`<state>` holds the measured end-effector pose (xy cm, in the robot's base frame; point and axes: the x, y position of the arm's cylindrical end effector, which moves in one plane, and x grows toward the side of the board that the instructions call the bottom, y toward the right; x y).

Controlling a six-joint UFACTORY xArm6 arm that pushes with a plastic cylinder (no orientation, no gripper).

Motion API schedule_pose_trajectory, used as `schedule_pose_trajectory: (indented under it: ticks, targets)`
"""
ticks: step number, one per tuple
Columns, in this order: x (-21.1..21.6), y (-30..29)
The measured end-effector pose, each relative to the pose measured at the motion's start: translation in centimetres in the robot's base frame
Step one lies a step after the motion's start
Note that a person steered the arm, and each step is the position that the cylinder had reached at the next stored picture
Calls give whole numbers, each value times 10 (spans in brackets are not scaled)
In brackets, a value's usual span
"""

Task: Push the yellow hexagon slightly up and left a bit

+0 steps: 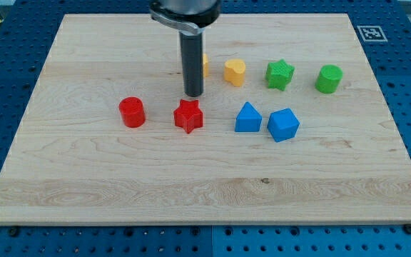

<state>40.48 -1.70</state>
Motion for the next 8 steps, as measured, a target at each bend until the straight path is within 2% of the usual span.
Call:
schedule_pose_trajectory:
  ticks: [1,8]
  targets:
    - [-24,8]
    - [-115,14]
